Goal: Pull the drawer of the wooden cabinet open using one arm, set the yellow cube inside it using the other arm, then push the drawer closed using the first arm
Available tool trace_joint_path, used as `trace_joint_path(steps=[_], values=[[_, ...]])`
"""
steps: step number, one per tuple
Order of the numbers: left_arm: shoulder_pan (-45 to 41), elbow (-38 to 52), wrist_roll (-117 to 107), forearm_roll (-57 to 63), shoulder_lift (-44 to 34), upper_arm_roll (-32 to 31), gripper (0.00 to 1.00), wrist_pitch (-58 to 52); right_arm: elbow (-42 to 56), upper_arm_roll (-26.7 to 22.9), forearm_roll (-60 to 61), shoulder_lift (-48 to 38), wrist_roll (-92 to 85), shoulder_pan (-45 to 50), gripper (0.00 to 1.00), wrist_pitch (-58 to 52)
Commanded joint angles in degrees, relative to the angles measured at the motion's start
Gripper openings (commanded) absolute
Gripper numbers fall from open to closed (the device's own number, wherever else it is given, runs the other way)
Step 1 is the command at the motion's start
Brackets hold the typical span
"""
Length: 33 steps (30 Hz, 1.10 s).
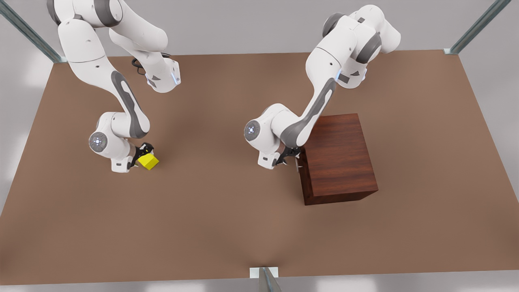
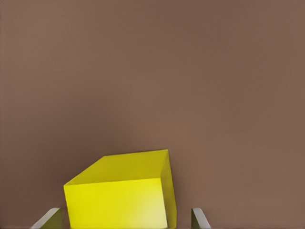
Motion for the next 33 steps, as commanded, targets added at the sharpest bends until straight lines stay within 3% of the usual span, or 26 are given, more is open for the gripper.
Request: trace_joint_path(steps=[1,10,11,13,14,19,20,21,22,23,26,31,32,33], values=[[-0.1,0.7,-2.2,0.0,0.2,-0.6,0.69,0.8,-1.4,0.1,0.0,-0.6,-4.8,0.0,1.00,1.9],[-1.1,5.1,-2.5,-0.4,2.7,-2.2,0.69,3.0,-4.3,1.9,0.1,1.8,-4.7,0.0,1.00,11.0],[-1.1,5.7,-2.5,-0.4,2.9,-2.7,0.69,3.3,-4.3,2.0,0.1,2.0,-4.6,-0.1,0.96,11.0],[-1.6,5.9,-2.9,-0.4,3.1,-2.7,0.69,4.2,-4.2,2.0,0.1,2.0,-4.6,-0.1,0.57,10.9],[-1.8,5.9,-3.0,-0.4,3.1,-2.7,0.69,4.6,-4.2,2.0,0.2,2.0,-4.5,-0.1,0.45,10.9],[-2.7,8.0,-4.5,-1.5,3.7,-4.0,0.69,5.9,-2.6,2.2,0.2,0.6,-4.7,-0.7,0.40,8.7],[-2.6,9.7,-4.9,-2.5,3.6,-5.4,0.70,4.9,0.4,2.2,0.2,-0.9,-4.5,-0.7,0.40,2.7],[-2.7,12.8,-4.9,-4.6,2.4,-5.7,0.73,1.5,2.4,2.3,0.2,-2.3,-4.3,-0.7,0.40,0.0],[-2.6,17.0,-4.9,-6.7,-0.3,-5.9,0.92,-4.2,6.6,2.3,0.2,-3.7,-2.8,-0.7,0.40,-6.4],[-2.0,17.1,-4.9,-7.9,-3.5,-5.9,1.00,-5.9,10.2,2.4,0.2,-4.5,-2.4,-0.7,0.40,-10.7],[6.9,17.1,0.0,-13.6,-10.8,-5.9,1.00,-10.3,25.0,2.5,0.2,-5.0,6.3,-0.4,0.40,-25.5],[33.7,17.1,34.7,-23.8,-12.8,-5.7,1.00,-18.2,35.3,5.6,0.2,-3.1,31.1,0.1,0.40,-30.0],[39.0,17.1,37.5,-23.8,-12.9,-5.9,0.93,-18.0,37.3,8.0,0.1,-2.3,37.4,0.3,0.40,-30.9],[41.2,17.1,49.7,-23.6,-13.1,-5.3,0.93,-18.4,40.2,8.6,0.1,-1.6,42.0,2.0,0.40,-33.1]])
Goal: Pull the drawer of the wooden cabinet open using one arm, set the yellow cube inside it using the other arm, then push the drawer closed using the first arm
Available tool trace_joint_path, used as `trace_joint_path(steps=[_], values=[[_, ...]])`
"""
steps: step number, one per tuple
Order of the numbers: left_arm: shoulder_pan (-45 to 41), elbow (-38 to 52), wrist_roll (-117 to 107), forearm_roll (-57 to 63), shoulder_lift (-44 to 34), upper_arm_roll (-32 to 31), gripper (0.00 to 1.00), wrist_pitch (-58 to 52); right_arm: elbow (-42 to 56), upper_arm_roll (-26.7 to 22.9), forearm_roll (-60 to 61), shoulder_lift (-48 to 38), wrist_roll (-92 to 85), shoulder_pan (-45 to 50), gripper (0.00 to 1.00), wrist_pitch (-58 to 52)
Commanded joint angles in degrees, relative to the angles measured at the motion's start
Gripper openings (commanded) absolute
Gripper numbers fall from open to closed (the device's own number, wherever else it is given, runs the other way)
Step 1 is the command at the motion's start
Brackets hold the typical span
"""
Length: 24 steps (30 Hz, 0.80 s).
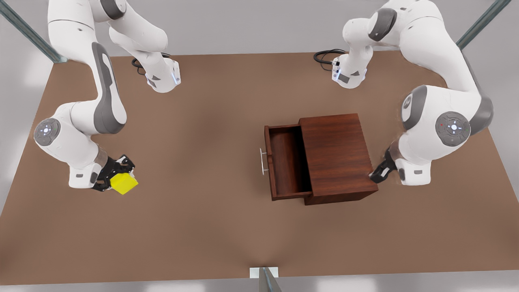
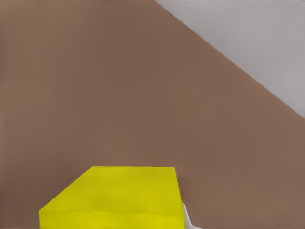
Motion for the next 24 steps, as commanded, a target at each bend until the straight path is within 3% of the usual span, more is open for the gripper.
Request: trace_joint_path(steps=[1,2,3,4,5,6,12,14,16,24], values=[[3.9,-2.1,48.3,-3.1,-2.2,0.3,0.93,-4.5,4.3,0.9,-1.1,1.6,40.4,2.9,0.40,-10.3],[4.0,-13.8,48.6,-2.7,-8.3,0.4,0.89,2.5,7.0,0.9,-1.4,3.4,46.1,6.0,0.40,-11.0],[5.3,-24.6,49.1,-2.6,-14.3,0.6,0.77,9.7,9.1,0.9,-1.6,5.1,51.1,8.7,0.40,-11.1],[5.6,-24.8,49.1,-2.6,-14.4,0.6,0.49,9.4,11.3,0.9,-1.6,6.9,55.8,11.6,0.40,-11.1],[4.6,-24.1,47.6,-2.6,-14.2,1.9,0.31,9.4,13.7,0.9,-3.5,9.1,61.6,15.1,0.40,-11.1],[3.1,-23.9,43.9,-2.4,-13.9,3.7,0.21,10.0,14.8,0.9,-4.1,10.4,66.2,17.9,0.40,-11.2],[2.4,-20.8,-7.9,-4.9,-11.3,3.4,0.21,9.3,33.6,-0.6,-7.4,24.0,89.9,33.9,0.40,-15.1],[1.8,-20.8,-15.2,-6.2,-11.3,3.4,0.21,9.1,38.6,-5.3,-7.8,27.2,95.4,42.1,0.40,-14.5],[1.8,-20.8,-20.2,-7.1,-11.2,3.4,0.21,9.1,41.6,-7.5,-7.7,30.9,100.1,47.9,0.40,-13.7],[1.1,-20.9,-20.8,-7.0,-11.0,3.5,0.21,8.3,46.9,-7.8,-7.7,38.1,106.3,53.5,0.43,-7.2]])
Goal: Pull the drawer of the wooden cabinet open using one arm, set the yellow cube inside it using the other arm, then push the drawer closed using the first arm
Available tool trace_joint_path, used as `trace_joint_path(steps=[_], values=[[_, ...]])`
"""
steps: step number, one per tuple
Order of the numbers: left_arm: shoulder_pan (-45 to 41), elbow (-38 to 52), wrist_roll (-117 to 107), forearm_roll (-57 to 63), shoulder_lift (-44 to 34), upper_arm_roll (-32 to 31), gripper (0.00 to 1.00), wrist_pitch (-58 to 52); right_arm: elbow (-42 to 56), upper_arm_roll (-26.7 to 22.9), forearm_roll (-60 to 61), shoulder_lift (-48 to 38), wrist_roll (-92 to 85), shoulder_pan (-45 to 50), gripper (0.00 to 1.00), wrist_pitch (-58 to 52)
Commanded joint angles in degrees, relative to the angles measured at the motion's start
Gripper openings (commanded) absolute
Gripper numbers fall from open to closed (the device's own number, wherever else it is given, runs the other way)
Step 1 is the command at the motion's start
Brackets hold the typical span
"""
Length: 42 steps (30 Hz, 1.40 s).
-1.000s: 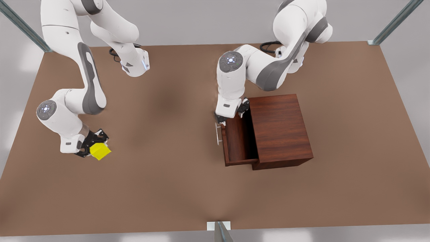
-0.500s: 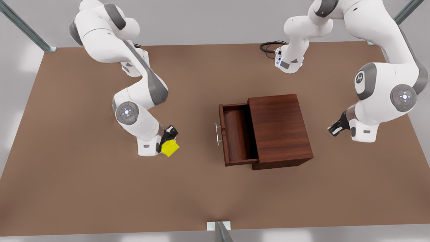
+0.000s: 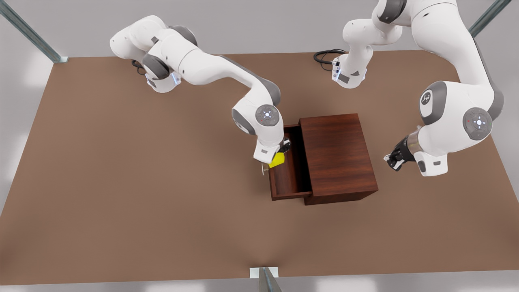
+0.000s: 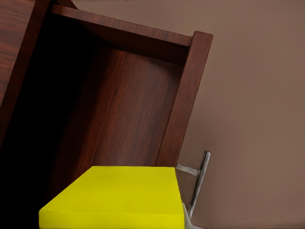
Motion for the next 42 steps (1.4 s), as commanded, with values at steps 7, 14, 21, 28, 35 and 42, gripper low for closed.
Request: trace_joint_path(steps=[7,14,21,28,35,42], values=[[0.5,0.0,-16.8,-0.1,0.1,0.0,0.21,-0.1,1.4,0.2,-0.9,2.1,40.0,2.5,1.00,5.9],[-5.5,0.1,-28.8,-5.5,0.1,-0.4,0.21,0.6,-2.5,-0.4,-2.3,-12.2,21.1,-12.7,1.00,-9.0],[-29.7,0.1,-76.6,-10.7,4.3,-0.2,0.21,28.9,-23.5,-0.5,1.0,-36.1,-27.8,-41.7,1.00,-16.6],[-35.5,0.8,-92.1,1.8,14.6,0.0,0.21,40.7,-31.1,-3.6,3.8,-37.9,-34.0,-41.6,1.00,-11.9],[-38.1,0.7,-92.4,5.3,20.8,0.0,0.21,42.6,-30.5,-3.0,3.4,-39.7,-29.6,-41.3,1.00,-13.3],[-37.6,-0.1,-78.2,7.8,21.4,0.0,0.21,34.1,-30.3,-3.3,3.3,-39.4,-27.5,-41.8,1.00,-12.7]])
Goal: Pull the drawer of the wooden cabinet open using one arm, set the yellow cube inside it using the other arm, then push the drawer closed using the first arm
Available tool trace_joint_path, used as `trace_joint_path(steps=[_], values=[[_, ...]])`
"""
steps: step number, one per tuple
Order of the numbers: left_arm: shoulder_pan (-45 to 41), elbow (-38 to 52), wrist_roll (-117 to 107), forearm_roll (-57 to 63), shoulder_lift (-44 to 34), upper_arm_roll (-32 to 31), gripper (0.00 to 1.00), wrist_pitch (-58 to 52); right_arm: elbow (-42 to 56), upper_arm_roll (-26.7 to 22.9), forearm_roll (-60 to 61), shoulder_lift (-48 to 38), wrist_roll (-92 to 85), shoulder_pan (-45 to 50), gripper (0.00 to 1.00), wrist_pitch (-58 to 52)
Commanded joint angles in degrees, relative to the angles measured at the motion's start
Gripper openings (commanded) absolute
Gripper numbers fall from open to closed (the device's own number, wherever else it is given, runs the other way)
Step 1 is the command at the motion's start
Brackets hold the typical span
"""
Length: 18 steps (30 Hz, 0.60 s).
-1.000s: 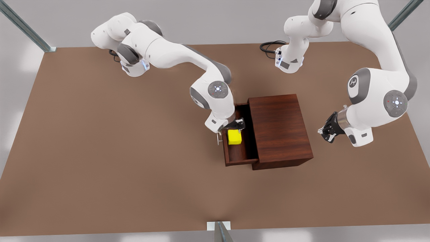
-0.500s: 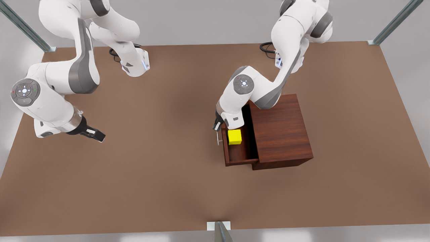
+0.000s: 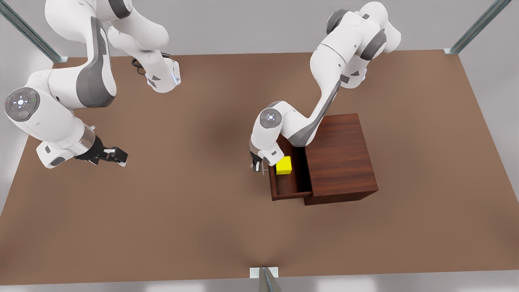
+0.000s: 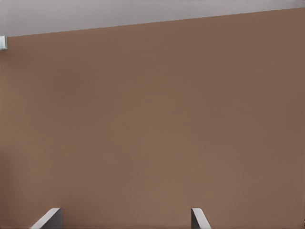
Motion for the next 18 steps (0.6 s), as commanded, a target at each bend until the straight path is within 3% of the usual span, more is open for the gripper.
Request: trace_joint_path(steps=[1,18], values=[[0.3,-0.1,-6.2,0.6,0.0,0.0,0.21,-6.6,0.0,0.0,-0.2,0.1,-8.8,0.0,1.00,0.5],[6.4,-1.0,12.5,0.2,-0.9,-0.1,0.21,-18.2,-0.6,0.4,0.0,0.4,-8.9,0.3,1.00,0.4]])
